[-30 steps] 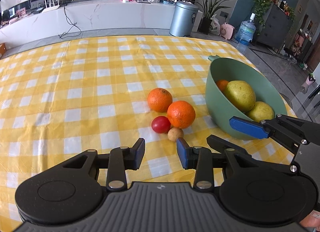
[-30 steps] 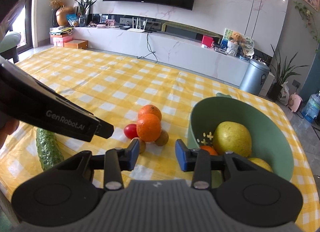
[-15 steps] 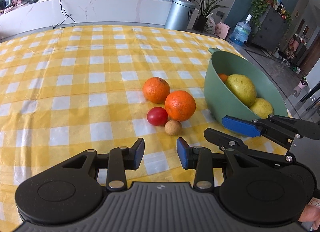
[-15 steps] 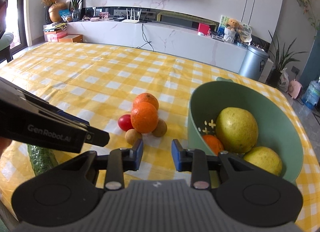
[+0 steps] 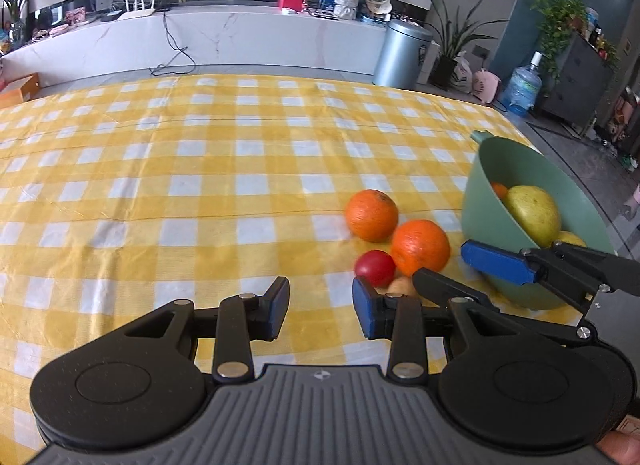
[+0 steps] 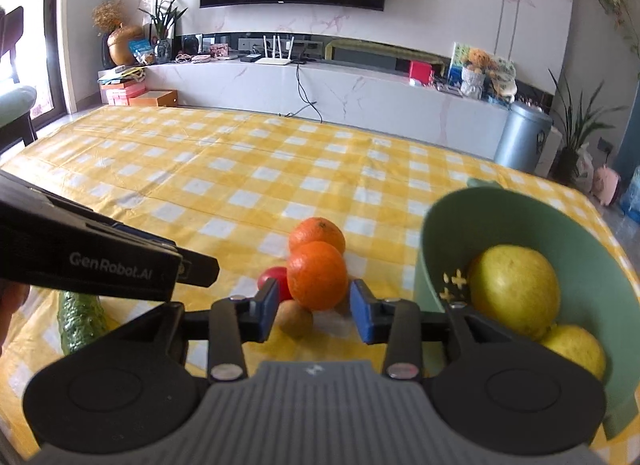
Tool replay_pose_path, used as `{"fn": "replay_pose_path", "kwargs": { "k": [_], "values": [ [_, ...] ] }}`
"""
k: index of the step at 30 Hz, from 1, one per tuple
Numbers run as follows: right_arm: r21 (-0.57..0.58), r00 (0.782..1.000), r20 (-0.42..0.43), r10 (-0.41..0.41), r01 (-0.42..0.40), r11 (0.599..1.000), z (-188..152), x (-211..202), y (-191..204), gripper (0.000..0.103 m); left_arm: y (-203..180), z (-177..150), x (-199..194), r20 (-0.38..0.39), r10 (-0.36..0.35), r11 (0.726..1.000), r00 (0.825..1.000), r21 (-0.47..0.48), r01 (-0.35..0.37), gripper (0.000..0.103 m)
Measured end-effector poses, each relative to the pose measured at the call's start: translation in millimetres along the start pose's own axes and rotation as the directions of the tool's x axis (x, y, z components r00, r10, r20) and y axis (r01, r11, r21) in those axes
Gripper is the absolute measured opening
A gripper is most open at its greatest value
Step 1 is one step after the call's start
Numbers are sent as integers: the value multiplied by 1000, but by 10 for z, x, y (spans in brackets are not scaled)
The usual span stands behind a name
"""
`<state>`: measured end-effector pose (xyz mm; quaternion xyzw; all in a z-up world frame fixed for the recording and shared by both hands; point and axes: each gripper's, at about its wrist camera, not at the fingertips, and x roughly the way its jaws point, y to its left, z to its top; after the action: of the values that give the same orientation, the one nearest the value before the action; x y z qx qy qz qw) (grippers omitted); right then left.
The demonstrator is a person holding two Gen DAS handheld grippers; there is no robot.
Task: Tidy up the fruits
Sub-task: 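Move the right tool onto a tangerine and close its fingers around it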
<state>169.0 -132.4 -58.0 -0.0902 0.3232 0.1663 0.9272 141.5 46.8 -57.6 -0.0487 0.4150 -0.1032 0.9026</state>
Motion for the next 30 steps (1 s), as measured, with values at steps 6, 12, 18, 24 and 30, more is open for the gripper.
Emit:
{"fn": "replay_pose_path", "kwargs": {
  "k": [6, 12, 18, 24, 30],
  "values": [
    [-9, 999, 13, -43, 43, 999, 44, 69, -12, 54, 83, 19, 7, 3, -5, 999, 1000, -45, 5, 42],
    [-75, 999, 6, -47, 47, 996, 43, 162, 79, 47, 119, 32, 33, -8, 0, 998, 1000, -66, 0, 42],
    [-123, 997, 10, -74, 75, 990, 33, 215, 134, 47, 124, 34, 49, -13, -17, 997, 1000, -79, 16, 42],
    [-166, 995, 14, -94, 95, 981, 5, 215, 188, 40, 107, 22, 67, -21, -22, 997, 1000, -76, 21, 42],
    [-181, 996, 12, -94, 94, 979, -10, 215, 223, 35, 82, 6, 73, -27, -25, 997, 999, -70, 23, 42]
  ]
}}
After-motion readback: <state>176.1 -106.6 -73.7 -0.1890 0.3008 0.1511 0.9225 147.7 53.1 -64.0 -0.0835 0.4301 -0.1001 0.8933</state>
